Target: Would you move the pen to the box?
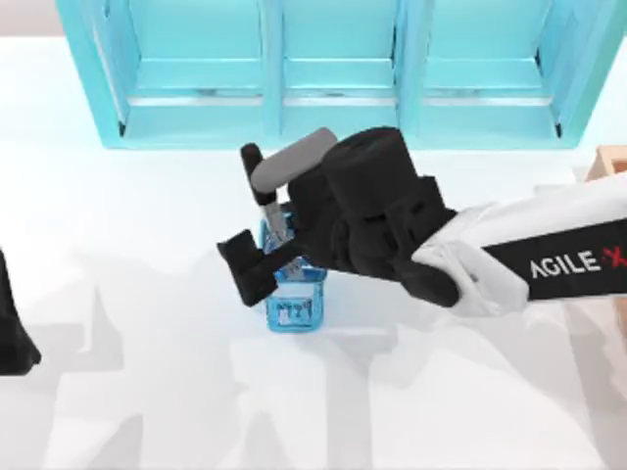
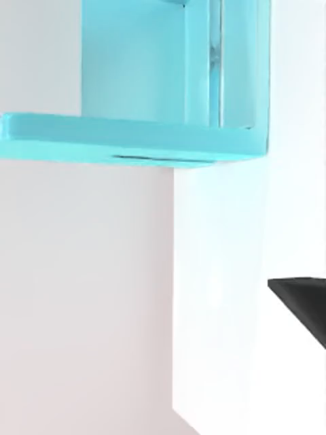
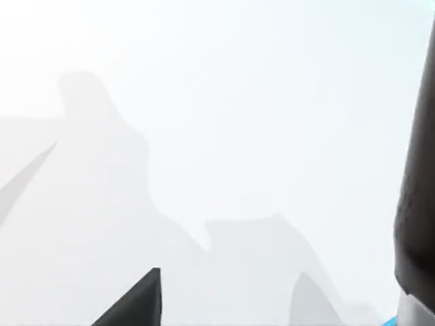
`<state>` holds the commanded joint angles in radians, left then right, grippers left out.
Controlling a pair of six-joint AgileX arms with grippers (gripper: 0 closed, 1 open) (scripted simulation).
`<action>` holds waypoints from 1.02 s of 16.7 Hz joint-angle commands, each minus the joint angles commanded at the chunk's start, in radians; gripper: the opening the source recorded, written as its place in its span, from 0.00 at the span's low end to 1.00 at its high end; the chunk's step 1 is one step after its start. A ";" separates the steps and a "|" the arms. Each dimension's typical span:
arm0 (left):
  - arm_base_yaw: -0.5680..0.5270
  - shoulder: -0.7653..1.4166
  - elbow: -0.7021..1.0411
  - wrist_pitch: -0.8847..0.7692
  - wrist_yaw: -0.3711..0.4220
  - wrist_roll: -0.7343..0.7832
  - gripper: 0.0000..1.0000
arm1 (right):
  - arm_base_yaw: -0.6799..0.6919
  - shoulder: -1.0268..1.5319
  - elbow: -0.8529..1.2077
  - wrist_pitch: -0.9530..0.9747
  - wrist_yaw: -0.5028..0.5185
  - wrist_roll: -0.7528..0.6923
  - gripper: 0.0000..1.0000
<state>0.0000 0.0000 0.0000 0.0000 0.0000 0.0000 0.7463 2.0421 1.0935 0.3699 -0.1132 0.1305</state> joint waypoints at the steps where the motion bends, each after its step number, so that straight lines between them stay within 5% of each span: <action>1: 0.000 0.000 0.000 0.000 0.000 0.000 1.00 | 0.000 0.000 0.000 0.000 0.000 0.000 0.40; 6: 0.000 0.000 0.000 0.000 0.000 0.000 1.00 | 0.000 0.000 0.000 0.000 0.000 0.000 0.02; 17: 0.000 0.000 0.000 0.000 0.000 0.000 1.00 | -0.010 -0.020 0.005 -0.015 -0.010 -0.003 0.00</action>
<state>0.0000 0.0000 0.0000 0.0000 0.0000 0.0000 0.7360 2.0222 1.0981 0.3551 -0.1237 0.1272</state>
